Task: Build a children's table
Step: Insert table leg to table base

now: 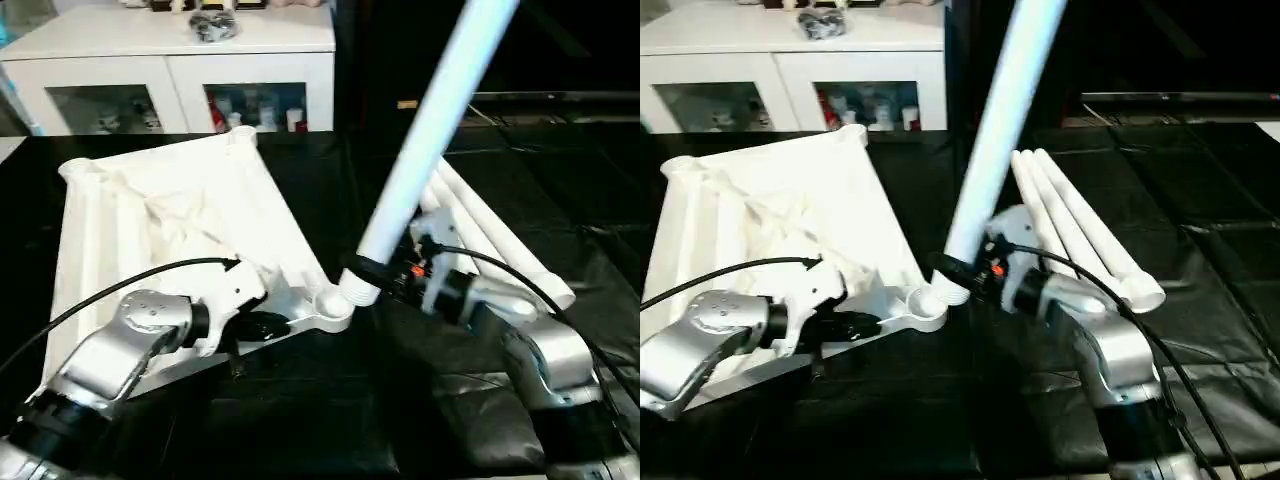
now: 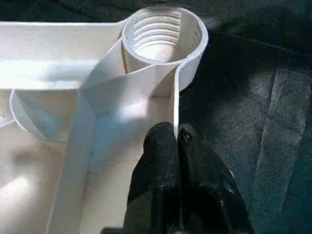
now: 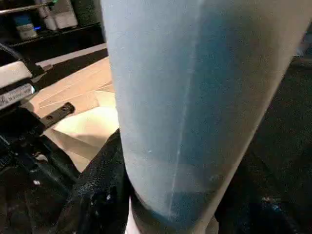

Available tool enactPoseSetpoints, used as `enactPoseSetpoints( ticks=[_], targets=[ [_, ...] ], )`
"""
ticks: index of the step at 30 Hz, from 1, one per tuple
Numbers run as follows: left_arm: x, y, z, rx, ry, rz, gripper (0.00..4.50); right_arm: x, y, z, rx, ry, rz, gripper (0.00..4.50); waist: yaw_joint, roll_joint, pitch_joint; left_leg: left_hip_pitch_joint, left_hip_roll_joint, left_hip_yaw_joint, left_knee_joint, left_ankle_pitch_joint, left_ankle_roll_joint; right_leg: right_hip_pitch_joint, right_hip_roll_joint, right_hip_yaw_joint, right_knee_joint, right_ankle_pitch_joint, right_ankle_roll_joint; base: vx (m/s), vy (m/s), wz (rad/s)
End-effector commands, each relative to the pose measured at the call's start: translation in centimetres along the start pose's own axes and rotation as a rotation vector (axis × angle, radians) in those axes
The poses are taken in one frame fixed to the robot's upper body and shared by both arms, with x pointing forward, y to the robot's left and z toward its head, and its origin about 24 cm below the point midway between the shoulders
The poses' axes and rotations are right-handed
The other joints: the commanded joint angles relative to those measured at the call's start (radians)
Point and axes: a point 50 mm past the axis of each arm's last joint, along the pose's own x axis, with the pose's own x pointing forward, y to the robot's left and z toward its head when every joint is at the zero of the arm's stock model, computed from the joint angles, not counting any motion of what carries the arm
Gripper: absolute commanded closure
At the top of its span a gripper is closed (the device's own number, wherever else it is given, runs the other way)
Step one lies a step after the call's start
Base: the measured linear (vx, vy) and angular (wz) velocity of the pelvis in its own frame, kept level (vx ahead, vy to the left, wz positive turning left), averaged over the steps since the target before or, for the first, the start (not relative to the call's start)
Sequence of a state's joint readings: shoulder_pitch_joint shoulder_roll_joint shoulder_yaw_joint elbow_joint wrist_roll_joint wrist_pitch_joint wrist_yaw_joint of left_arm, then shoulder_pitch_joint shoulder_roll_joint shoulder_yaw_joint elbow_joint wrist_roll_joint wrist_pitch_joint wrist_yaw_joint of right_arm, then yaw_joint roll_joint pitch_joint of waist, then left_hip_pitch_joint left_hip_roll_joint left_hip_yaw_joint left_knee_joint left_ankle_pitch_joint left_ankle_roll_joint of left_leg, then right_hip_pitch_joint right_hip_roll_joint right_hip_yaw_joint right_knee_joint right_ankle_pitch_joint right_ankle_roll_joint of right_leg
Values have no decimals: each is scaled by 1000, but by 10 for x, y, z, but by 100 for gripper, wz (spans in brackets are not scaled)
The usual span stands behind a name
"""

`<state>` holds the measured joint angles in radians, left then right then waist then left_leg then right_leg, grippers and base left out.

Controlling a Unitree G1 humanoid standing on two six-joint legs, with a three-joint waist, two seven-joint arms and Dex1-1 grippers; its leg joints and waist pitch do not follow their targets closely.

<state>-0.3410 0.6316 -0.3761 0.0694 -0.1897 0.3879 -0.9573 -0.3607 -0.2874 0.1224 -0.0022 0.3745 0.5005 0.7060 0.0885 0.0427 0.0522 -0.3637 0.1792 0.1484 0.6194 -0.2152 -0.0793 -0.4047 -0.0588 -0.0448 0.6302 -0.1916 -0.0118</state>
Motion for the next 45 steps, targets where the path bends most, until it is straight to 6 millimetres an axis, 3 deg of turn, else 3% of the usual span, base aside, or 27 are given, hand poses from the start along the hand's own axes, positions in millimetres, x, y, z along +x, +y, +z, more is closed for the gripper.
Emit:
enactPoseSetpoints(
  ticks=[1, 6, 8, 12, 13, 16, 20, 23, 24, 32, 34, 45],
  targets=[
    [6, -3, -10, 26, 69, -26, 450, 3, 0, 3, -21, 1, 10, 259, -4, -2, -58, 7, 35, 0, -83, -149, -6, 45, -68, 48, -83, -261, -166, 0, 0, 0],
    [22, -7, 0, 134, 27, -103, 450, 3, -3, 7, -20, -23, -5, 259, 1, -6, -58, 13, 35, 3, -85, -171, -17, 41, -69, 52, -86, -277, -159, 0, 0, 0],
    [27, -8, 8, 147, -6, -138, 450, 2, -3, 7, -22, -20, -5, 259, 3, 3, -56, 21, 37, 3, -87, -216, -26, 35, -68, 53, -90, -319, -156, 0, 0, 0],
    [33, 0, 11, 168, -5, -118, 450, -1, -4, 5, -26, -17, -13, 259, 10, 3, -58, 23, 39, 4, -89, -227, -32, 34, -69, 54, -90, -314, -155, 0, 0, 0],
    [33, 3, 9, 161, 5, -105, 450, -2, -4, 5, -27, -17, -17, 259, 11, 7, -58, 18, 38, 4, -90, -226, -33, 37, -69, 54, -91, -305, -155, 0, 0, 0],
    [30, 7, 4, 140, 15, -92, 450, -4, -3, 3, -24, -17, -24, 259, 15, 4, -62, 10, 39, 2, -90, -196, -33, 45, -73, 53, -83, -254, -160, 0, 0, 0],
    [22, 6, -3, 78, 14, -72, 450, -4, -3, 0, -17, -16, -30, 259, 11, -3, -63, 2, 39, 1, -90, -177, -27, 49, -76, 50, -81, -257, -157, 0, 0, 0],
    [20, 6, -6, 29, 5, -53, 450, -3, -3, -1, -15, -15, -28, 259, 8, -2, -62, 0, 39, 2, -90, -173, -23, 48, -75, 50, -80, -259, -162, 0, 0, 0],
    [19, 6, -6, 21, 3, -53, 407, -2, -2, -1, -15, -15, -28, 259, 7, -2, -62, 1, 40, 2, -90, -171, -24, 48, -75, 50, -79, -258, -164, 0, 0, 0],
    [14, 1, -12, -18, 6, -16, 352, 2, -3, -1, -11, -14, -26, 259, -4, -5, -61, 0, 40, 6, -88, -152, -11, 46, -71, 50, -78, -223, -173, 0, 0, 0],
    [14, 1, -11, -37, -5, -17, 352, 3, -3, -1, -11, -13, -25, 259, -4, -6, -60, 0, 40, 6, -89, -154, -12, 47, -70, 50, -78, -228, -173, 0, 0, 0],
    [12, 1, -13, -46, -5, -12, 443, 2, -1, -4, -15, -5, -21, 259, -4, -3, -58, 1, 40, 5, -91, -173, -16, 45, -70, 51, -83, -256, -161, 0, 0, 0]
  ],
)
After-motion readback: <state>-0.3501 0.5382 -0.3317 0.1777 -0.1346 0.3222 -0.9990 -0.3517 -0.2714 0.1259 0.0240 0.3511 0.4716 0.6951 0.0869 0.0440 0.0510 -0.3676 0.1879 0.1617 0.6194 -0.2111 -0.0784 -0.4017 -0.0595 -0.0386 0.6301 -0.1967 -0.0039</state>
